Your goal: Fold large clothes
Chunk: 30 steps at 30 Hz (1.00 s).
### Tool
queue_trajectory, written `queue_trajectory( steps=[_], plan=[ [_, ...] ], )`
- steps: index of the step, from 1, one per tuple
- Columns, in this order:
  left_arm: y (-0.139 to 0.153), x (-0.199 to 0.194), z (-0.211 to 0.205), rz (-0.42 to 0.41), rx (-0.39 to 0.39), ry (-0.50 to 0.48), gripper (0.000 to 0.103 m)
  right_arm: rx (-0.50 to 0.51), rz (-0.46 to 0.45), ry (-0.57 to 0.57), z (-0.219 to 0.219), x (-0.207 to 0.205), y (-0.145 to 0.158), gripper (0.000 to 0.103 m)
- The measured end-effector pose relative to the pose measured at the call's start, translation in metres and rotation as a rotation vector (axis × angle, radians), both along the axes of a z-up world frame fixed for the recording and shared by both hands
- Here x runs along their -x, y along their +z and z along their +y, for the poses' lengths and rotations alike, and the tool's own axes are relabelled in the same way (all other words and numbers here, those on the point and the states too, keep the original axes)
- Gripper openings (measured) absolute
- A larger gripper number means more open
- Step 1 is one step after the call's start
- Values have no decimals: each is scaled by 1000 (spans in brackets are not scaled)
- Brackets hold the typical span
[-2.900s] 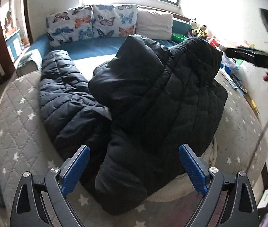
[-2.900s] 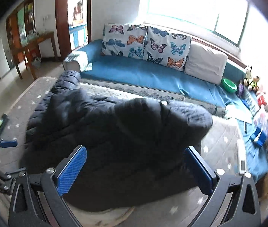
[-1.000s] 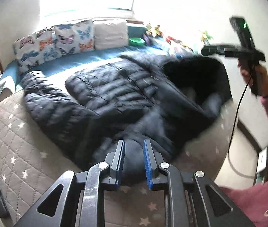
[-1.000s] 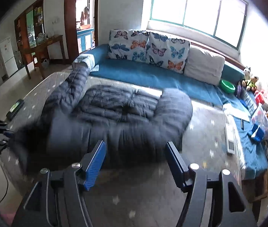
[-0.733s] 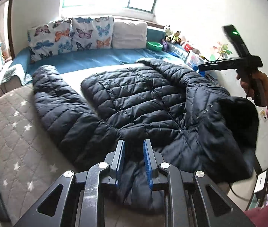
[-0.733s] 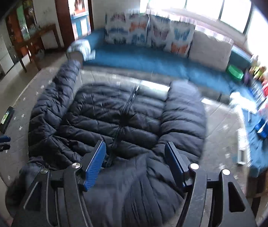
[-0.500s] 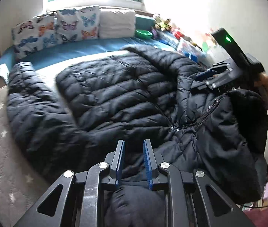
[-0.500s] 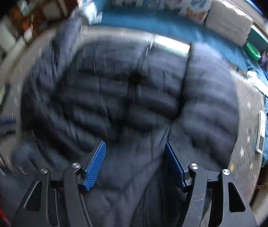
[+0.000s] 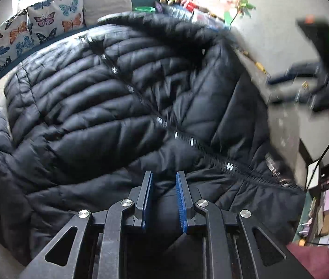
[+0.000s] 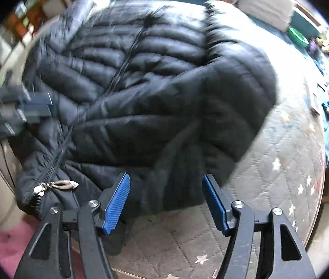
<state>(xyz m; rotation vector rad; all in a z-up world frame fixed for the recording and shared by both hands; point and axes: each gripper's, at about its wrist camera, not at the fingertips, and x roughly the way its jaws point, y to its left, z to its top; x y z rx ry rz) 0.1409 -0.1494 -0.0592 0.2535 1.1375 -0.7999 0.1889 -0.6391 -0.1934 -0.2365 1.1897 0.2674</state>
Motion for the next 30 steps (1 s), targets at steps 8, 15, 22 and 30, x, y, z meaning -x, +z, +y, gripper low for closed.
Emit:
queue_trajectory(
  steps=[8, 15, 22, 30],
  plan=[
    [-19, -5, 19, 119, 150, 34, 23, -268, -67, -229, -84, -65, 23, 71],
    [-16, -4, 23, 119, 147, 28, 23, -628, -19, -365, -136, -110, -19, 71],
    [18, -31, 40, 76, 141, 88, 31, -819, -75, -366, -146, -136, -24, 71],
    [32, -139, 101, 68, 109, 418, 72, -848, -61, -304, -134, -173, -18, 71]
  ],
)
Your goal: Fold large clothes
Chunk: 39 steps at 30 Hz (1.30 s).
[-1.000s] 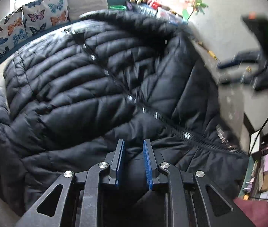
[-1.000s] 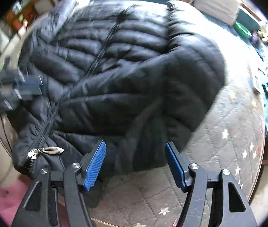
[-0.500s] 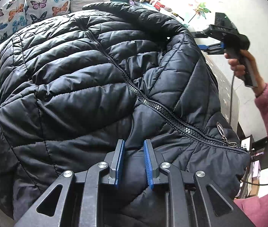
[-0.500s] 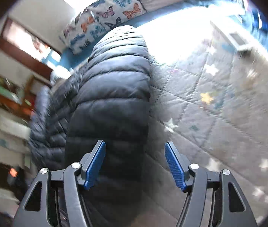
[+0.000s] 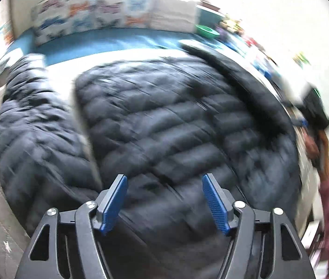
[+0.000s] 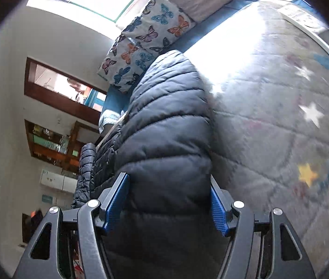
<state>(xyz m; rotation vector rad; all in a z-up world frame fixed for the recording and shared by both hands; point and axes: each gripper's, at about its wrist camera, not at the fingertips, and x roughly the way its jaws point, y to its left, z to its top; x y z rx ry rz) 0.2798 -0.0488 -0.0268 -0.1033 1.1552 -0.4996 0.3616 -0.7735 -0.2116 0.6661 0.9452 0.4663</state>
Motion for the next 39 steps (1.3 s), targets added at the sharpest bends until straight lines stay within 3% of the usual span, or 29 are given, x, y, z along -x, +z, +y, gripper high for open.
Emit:
queue_trajectory(
  steps=[3, 8, 9, 11, 12, 13, 15, 17, 20, 23, 25, 28, 31, 34, 36, 37, 39],
  plan=[
    [-11, -40, 16, 57, 23, 73, 72, 34, -4, 22, 5, -10, 5, 71],
    [-38, -87, 23, 105, -71, 149, 72, 21, -14, 56, 11, -17, 7, 71],
    [-44, -93, 24, 116, -80, 167, 72, 35, -20, 61, 15, -16, 7, 68],
    [-55, -102, 24, 127, -75, 166, 70, 49, -38, 63, 16, -11, 12, 47],
    [-59, -106, 25, 131, -61, 160, 68, 69, -42, 61, 17, -11, 15, 44],
    [-64, -109, 25, 131, -41, 154, 54, 101, -53, 52, 20, -10, 20, 37],
    [-67, -111, 23, 108, -55, 149, 45, 162, -89, 31, 22, -3, 32, 32],
    [-61, -105, 15, 44, -103, 126, 30, 213, -119, 9, 24, 6, 44, 26],
    [-41, -87, 3, -73, -169, 129, 23, 295, -178, -45, 18, 31, 67, 22],
    [-13, -69, 8, -200, -138, 160, 23, 371, -239, -131, 1, 78, 81, 21],
    [-12, -64, 13, -217, -148, 198, 23, 384, -247, -186, -10, 105, 79, 20],
    [-37, -71, 15, -156, -202, 224, 25, 410, -159, -238, -27, 128, 48, 21],
    [-56, -80, 17, -72, -193, 250, 35, 379, -27, -247, -37, 118, 16, 26],
    [-40, -71, 31, -57, -130, 258, 36, 383, -13, -249, -39, 119, 18, 29],
    [-23, -56, 44, -84, -133, 257, 37, 424, -21, -240, -35, 122, 28, 36],
    [-15, -49, 52, -101, -147, 264, 41, 457, -33, -241, -30, 127, 35, 39],
    [1, -32, 81, -138, -164, 303, 59, 538, -53, -244, -21, 136, 45, 42]
  ],
)
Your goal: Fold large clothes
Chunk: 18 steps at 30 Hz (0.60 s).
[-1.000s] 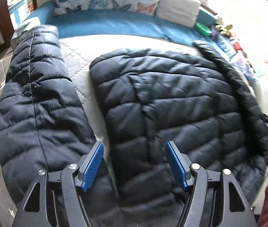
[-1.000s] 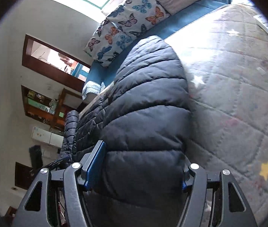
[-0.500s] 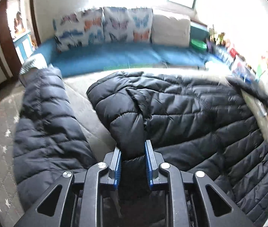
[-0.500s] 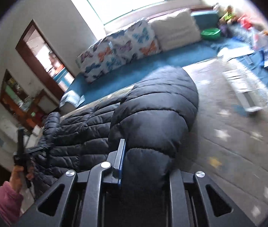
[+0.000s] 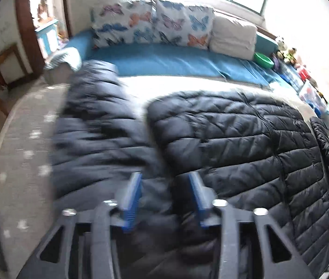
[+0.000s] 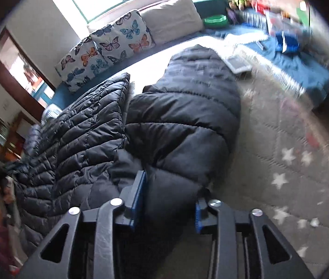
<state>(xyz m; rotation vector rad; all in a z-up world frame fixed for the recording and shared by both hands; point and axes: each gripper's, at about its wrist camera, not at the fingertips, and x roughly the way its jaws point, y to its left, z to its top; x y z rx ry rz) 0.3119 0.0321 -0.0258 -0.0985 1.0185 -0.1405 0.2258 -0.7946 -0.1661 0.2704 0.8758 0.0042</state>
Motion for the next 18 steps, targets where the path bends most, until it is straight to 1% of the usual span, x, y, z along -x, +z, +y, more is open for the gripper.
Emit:
queue_trajectory(
  steps=[1, 2, 5, 6, 9, 11, 12, 14, 18],
  plan=[
    [6, 7, 14, -9, -1, 15, 69, 33, -13, -6, 4, 8, 4, 43],
    [9, 18, 29, -11, -7, 36, 71, 49, -25, -7, 7, 15, 5, 47],
    [7, 44, 68, 22, 3, 74, 71, 121, -71, 17, 26, 37, 17, 53],
    [2, 57, 81, 48, 34, 92, 71, 132, -81, 42, 33, 45, 19, 54],
    [-13, 96, 106, 109, 136, 102, 71, 164, -101, 135, 64, 65, 26, 57],
    [-21, 118, 109, 129, 192, 86, 71, 172, -115, 210, 84, 79, 29, 59],
    [-25, 134, 109, 139, 227, 71, 71, 183, -117, 253, 98, 86, 31, 59],
    [-32, 161, 109, 159, 281, 49, 71, 188, -122, 364, 128, 102, 30, 62],
    [-40, 211, 100, 174, 377, -1, 71, 189, -94, 562, 178, 127, 21, 62]
  ],
)
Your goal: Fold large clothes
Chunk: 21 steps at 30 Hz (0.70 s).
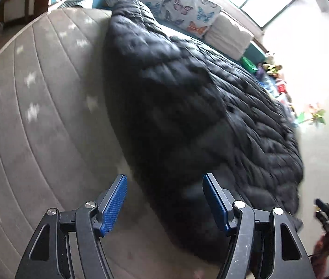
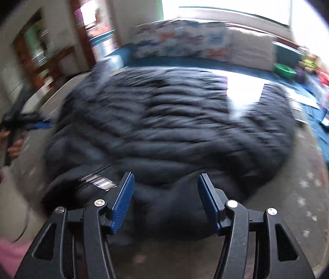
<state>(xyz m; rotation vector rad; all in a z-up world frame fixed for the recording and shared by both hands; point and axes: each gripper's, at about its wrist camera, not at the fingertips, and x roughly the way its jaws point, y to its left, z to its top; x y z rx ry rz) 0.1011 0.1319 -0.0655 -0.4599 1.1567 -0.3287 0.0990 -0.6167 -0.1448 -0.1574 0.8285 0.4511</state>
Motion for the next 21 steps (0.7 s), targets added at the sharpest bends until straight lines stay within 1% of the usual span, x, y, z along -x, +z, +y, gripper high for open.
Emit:
queue_trajectory(
  steps=[3, 6, 8, 11, 13, 14, 15, 16, 17, 18, 19, 20, 21],
  plan=[
    [-1, 33, -10, -4, 50, -42, 71, 49, 21, 121, 36, 14, -14, 62],
    [-4, 57, -27, 1, 62, -99, 71, 132, 29, 177, 66, 19, -37, 62],
    [-5, 67, -36, 1, 57, -128, 71, 176, 33, 183, 81, 17, -52, 62],
    [-9, 71, -45, 11, 45, -122, 71, 249, -30, 161, 95, 12, -67, 62],
    [-15, 70, -51, 31, 76, -106, 71, 284, -61, 141, 100, 7, -73, 62],
    [-15, 69, -52, 37, 91, -100, 71, 299, -80, 132, 103, 5, -76, 58],
    [-16, 69, -52, 38, 102, -99, 71, 302, -98, 130, 106, 6, -76, 51],
    [-17, 69, -54, 38, 106, -100, 70, 307, -107, 128, 107, 6, -75, 37],
    [-15, 69, -55, 27, 112, -108, 67, 308, -111, 113, 107, 4, -73, 27],
    [-11, 72, -59, 0, 109, -128, 63, 296, -108, 103, 106, 3, -70, 24],
    [-9, 72, -63, -16, 94, -140, 48, 279, -104, 99, 104, 1, -67, 21],
    [-6, 73, -66, -34, 74, -150, 39, 268, -106, 96, 103, 1, -65, 16],
    [-3, 72, -67, -43, 74, -154, 34, 254, -106, 94, 100, 1, -62, 15]
  ],
)
